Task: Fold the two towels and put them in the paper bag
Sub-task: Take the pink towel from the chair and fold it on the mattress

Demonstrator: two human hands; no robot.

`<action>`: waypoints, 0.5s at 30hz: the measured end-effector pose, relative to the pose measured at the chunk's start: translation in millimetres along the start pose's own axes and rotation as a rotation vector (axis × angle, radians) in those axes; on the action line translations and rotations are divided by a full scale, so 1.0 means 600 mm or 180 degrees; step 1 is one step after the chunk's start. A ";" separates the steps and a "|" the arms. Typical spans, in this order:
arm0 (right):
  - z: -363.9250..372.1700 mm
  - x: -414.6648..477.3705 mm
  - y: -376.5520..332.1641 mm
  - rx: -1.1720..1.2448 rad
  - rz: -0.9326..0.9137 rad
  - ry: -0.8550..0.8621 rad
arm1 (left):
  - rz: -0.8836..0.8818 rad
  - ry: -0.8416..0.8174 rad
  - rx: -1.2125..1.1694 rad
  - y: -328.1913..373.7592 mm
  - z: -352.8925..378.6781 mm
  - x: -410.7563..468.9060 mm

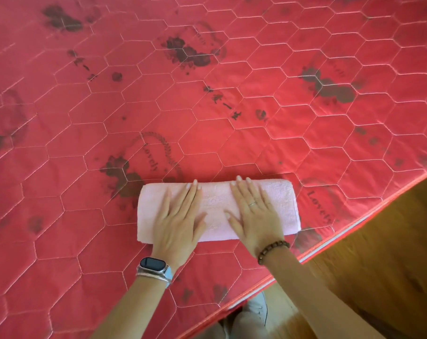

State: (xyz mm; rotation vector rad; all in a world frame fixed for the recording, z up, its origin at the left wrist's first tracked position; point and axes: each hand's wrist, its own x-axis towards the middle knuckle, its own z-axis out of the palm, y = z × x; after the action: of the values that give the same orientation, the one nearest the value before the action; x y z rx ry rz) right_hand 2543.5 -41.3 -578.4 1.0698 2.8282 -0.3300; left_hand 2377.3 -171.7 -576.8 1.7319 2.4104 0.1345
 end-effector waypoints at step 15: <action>-0.047 -0.022 0.091 0.2250 0.1048 0.0399 | -0.1646 0.0492 -0.2423 -0.083 -0.033 -0.035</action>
State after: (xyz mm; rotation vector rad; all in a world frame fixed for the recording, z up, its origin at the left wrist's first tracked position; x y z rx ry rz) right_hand 2589.5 -3.3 -558.0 1.6859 2.6010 -1.3242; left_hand 2333.5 -207.3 -564.0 0.7734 2.3438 0.9822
